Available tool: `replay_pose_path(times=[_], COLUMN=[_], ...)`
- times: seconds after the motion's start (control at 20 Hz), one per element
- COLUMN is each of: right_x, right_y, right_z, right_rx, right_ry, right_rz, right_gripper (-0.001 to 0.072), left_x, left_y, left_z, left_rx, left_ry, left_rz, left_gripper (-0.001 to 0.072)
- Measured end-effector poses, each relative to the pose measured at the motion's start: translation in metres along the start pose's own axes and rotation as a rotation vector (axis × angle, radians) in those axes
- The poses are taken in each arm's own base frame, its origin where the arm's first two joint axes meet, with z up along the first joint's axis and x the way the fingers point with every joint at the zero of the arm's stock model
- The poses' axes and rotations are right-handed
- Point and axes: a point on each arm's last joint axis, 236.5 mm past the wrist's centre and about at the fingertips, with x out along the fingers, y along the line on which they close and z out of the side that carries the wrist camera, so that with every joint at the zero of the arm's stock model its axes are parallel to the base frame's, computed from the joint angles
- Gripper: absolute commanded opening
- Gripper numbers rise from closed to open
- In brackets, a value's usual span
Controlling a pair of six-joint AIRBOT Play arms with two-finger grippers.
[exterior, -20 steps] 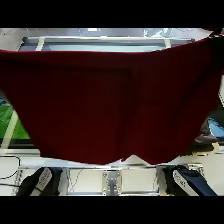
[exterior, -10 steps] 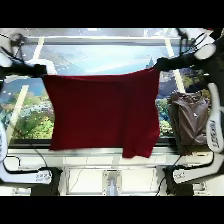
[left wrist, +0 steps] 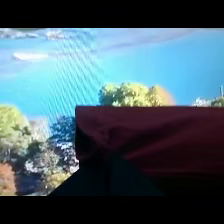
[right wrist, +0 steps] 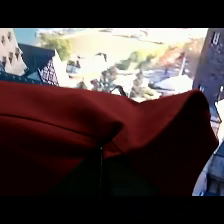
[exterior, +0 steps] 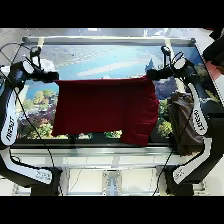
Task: Fold the shirts.
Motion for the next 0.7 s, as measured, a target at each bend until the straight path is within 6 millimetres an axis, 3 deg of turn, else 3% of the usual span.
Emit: replay_pose_path(times=[0.15, 0.25, 0.55, 0.6, 0.65, 0.7], right_x=[0.001, 0.004, 0.016, 0.017, 0.017, 0.016], right_y=[-0.004, -0.006, -0.011, -0.011, -0.010, -0.009], right_z=[-0.039, -0.064, -0.105, -0.109, -0.114, -0.116], right_rx=[-0.007, 0.003, 0.033, 0.037, 0.040, 0.042], right_ry=[0.156, 0.237, 0.348, 0.363, 0.381, 0.390], right_rz=[-0.012, -0.011, -0.011, -0.008, -0.003, 0.001], right_gripper=[0.0005, 0.0005, 0.0033, 0.0111, 0.0265, 0.0320], left_x=[0.011, 0.016, 0.022, 0.023, 0.023, 0.023], left_y=[0.002, 0.000, -0.010, -0.011, -0.012, -0.012], left_z=[-0.041, -0.059, -0.080, -0.082, -0.084, -0.085], left_rx=[-0.006, -0.009, 0.007, 0.009, 0.008, 0.007], left_ry=[0.130, 0.180, 0.249, 0.256, 0.263, 0.267], left_rz=[-0.002, -0.007, -0.021, -0.023, -0.024, -0.024], left_gripper=[0.0008, 0.0008, 0.0023, 0.0123, 0.0429, 0.0685])
